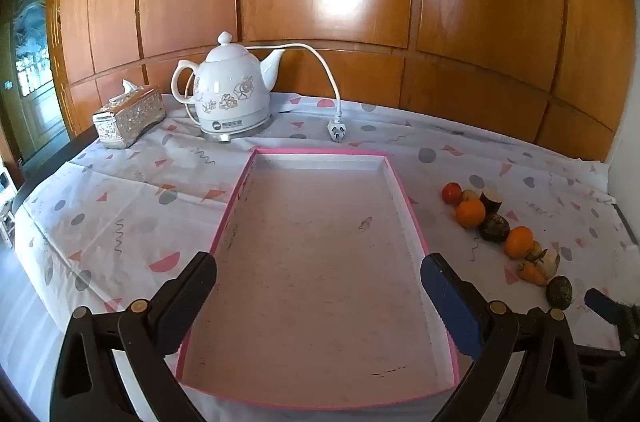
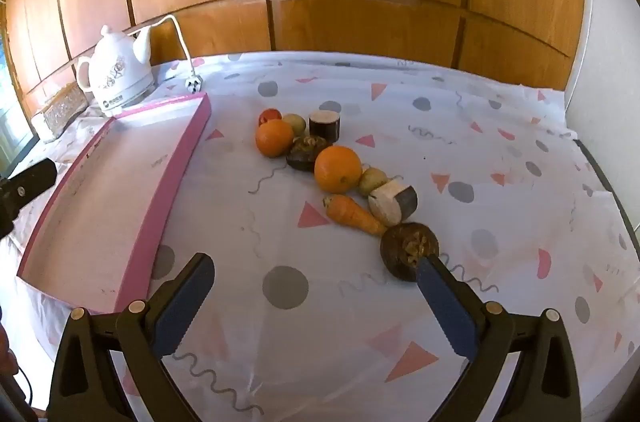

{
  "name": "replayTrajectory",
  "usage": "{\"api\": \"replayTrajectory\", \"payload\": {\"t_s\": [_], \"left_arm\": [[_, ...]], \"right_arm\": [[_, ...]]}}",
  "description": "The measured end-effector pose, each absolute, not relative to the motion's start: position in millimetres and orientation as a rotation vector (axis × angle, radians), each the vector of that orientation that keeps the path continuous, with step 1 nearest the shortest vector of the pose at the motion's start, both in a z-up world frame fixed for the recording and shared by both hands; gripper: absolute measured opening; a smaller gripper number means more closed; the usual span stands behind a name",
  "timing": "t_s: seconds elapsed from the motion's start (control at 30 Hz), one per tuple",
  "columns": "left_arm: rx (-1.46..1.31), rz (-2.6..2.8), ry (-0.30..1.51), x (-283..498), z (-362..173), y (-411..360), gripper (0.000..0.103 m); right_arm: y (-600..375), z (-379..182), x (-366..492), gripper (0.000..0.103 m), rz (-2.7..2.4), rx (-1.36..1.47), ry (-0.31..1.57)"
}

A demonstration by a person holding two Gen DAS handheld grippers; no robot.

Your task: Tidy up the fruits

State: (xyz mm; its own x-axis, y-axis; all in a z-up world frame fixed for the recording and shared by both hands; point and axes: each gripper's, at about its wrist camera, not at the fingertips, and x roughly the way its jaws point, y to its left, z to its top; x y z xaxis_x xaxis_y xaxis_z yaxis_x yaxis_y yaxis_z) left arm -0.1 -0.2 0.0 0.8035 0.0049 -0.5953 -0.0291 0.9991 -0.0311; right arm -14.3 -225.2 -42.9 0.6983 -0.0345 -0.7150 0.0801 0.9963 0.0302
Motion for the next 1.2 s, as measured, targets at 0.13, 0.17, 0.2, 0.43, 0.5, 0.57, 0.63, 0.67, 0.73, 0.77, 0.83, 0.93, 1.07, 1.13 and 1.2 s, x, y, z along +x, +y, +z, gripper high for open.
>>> {"api": "replayTrajectory", "payload": {"t_s": [0.13,0.17,0.2,0.43,0.5,0.57,0.63,0.67,0.73,0.77,0.83,0.93,1.07,1.13,1.2], "left_arm": [[-0.034,0.022,0.63,-2,2,0,0.103],[-0.033,0.02,0.627,-3,2,-1,0.103],[-0.033,0.017,0.626,-5,1,-1,0.103],[-0.036,0.01,0.653,-2,-5,4,0.103],[-0.03,0.005,0.652,-2,-3,0,0.103],[-0.031,0.003,0.653,-2,-3,0,0.103],[-0.033,0.001,0.656,-3,-3,0,0.103],[-0.036,0.0,0.657,-3,-3,-1,0.103],[-0.039,-0.003,0.656,-4,-2,-1,0.103],[-0.04,-0.004,0.656,-4,-3,-1,0.103],[-0.044,-0.012,0.658,-5,-3,-1,0.103],[-0.043,-0.023,0.658,-6,-4,-2,0.103],[-0.041,-0.03,0.653,-8,-3,-5,0.103],[-0.041,-0.034,0.651,-8,-2,-5,0.103],[-0.04,-0.039,0.653,-8,-2,-6,0.103]], "right_arm": [[-221,-38,-17,0.103,-0.059,0.035,0.784],[-220,-37,-17,0.103,-0.056,0.034,0.785],[-218,-35,-15,0.103,-0.058,0.027,0.789],[-215,-36,-17,0.103,-0.05,0.029,0.772],[-215,-35,-17,0.103,-0.05,0.025,0.772],[-215,-34,-17,0.103,-0.049,0.021,0.77],[-214,-34,-17,0.103,-0.047,0.017,0.771],[-214,-34,-17,0.103,-0.047,0.015,0.77],[-214,-34,-17,0.103,-0.047,0.013,0.769],[-214,-34,-18,0.103,-0.048,0.011,0.769],[-212,-32,-18,0.103,-0.05,0.005,0.764],[-210,-29,-20,0.103,-0.057,-0.006,0.756],[-207,-24,-21,0.103,-0.062,-0.023,0.739],[-206,-22,-21,0.103,-0.062,-0.032,0.73],[-205,-21,-23,0.103,-0.061,-0.038,0.722]]}}
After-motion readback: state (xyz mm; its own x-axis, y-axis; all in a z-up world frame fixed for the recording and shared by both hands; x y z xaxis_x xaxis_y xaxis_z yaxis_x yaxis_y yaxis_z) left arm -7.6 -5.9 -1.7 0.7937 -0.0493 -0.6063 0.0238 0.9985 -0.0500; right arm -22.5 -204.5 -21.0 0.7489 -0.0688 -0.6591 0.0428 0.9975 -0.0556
